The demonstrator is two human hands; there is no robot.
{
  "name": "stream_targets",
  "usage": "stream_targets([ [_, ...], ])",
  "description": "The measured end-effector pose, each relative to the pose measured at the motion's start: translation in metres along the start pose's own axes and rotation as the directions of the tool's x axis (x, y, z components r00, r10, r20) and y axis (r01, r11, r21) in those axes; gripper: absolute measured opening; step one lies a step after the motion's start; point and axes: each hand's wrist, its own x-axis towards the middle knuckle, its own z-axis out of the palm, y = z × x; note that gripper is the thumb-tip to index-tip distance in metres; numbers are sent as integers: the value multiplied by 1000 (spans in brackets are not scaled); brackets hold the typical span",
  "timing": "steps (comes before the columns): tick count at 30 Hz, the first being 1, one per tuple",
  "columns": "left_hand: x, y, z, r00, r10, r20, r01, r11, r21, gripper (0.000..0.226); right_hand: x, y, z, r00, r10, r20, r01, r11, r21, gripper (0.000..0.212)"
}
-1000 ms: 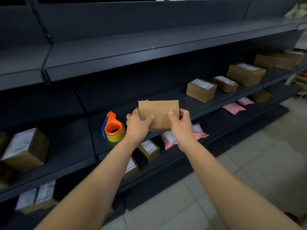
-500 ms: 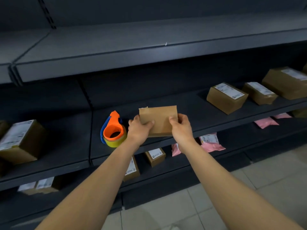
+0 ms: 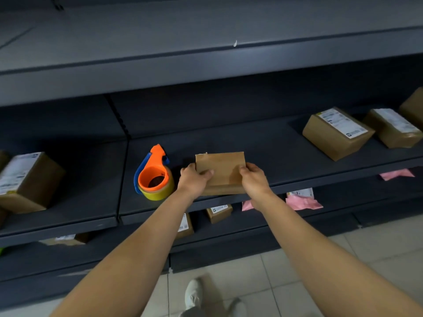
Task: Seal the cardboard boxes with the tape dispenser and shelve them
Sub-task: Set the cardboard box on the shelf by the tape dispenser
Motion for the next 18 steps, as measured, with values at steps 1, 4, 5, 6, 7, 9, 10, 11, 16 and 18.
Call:
stream_targets([
  [1,2,1,0,1000,5,5,-5,1000,-1,63,3,0,1,1000,13,2,-13,1000,4,31],
  [4,8,4,-4,1000,9,10,-9,1000,-8,66,9,-2,3,999,29,18,-29,1000,-5,35],
  [5,11,5,-4,1000,0,8,0,1000,-13,67,11,-3,3,999,28,26,-28,1000,-10,41],
  [6,11,7,-5,1000,0,2,0,1000,-19,64,12,-3,3,999,24,37,-24,1000,-15,49],
  [7,12,8,-6,1000,6,-1,-6,1000,-25,61,13,-4,3,999,20,46,-19,1000,-23,55],
  [9,13,12,-8,1000,12,3,-12,1000,-21,57,18,-5,3,998,19,65,-15,998,-57,53],
  [10,14,13,-8,1000,14,6,-13,1000,-15,56,21,-5,3,997,26,72,-20,997,-75,51],
  [11,15,14,-8,1000,12,14,-12,1000,-7,55,22,-6,4,996,29,79,-22,996,-88,50],
  [16,19,18,-13,994,7,107,-10,1000,28,79,25,-18,3,992,30,124,-9,985,-173,53],
  [18,19,21,-17,992,33,126,-43,996,77,95,27,-21,5,996,1,90,19,975,-222,64],
])
